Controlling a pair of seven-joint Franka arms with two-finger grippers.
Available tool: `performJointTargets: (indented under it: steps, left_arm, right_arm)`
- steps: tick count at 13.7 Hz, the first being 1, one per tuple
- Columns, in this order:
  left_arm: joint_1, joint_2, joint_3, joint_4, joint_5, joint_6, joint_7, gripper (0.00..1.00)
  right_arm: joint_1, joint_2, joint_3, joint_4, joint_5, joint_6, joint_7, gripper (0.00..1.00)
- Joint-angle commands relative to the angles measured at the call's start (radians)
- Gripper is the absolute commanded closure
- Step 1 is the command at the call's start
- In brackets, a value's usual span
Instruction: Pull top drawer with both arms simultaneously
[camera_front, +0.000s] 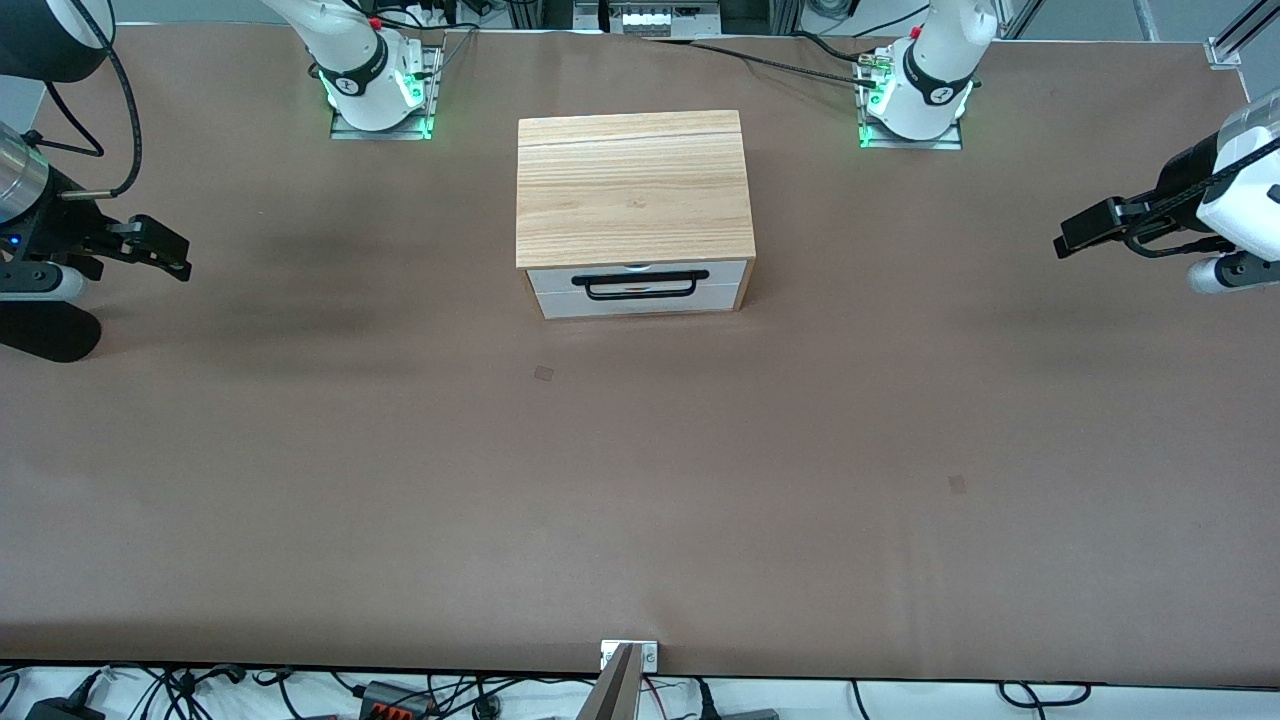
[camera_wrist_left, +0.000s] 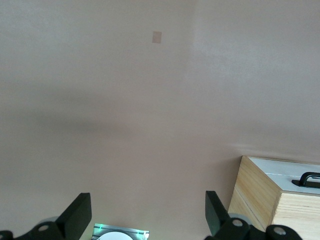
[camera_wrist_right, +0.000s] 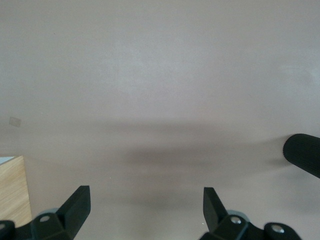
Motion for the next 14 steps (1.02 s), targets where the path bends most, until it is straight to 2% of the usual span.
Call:
performJointTargets:
  steps: [1,8,11,14]
  left_arm:
    - [-0.003,0.014,0.007,0.029,0.003,-0.007,0.025,0.0]
    - [0.0,0.026,0.007,0.031,-0.02,-0.004,0.091,0.0]
    - [0.003,0.066,0.007,0.031,-0.178,-0.004,0.092,0.0]
    - [0.0,0.149,0.006,0.035,-0.33,-0.003,0.095,0.0]
  right_arm:
    - [-0.006,-0.046,-0.004,-0.041,0.05,-0.015,0.008,0.0]
    - [-0.006,-0.052,-0.004,-0.051,0.04,-0.015,0.005,0.0]
    - [-0.01,-0.04,-0.003,-0.04,0.049,-0.015,0.006,0.0]
    - [-0.01,0.026,-0.003,-0.015,0.046,-0.008,0.002,0.0]
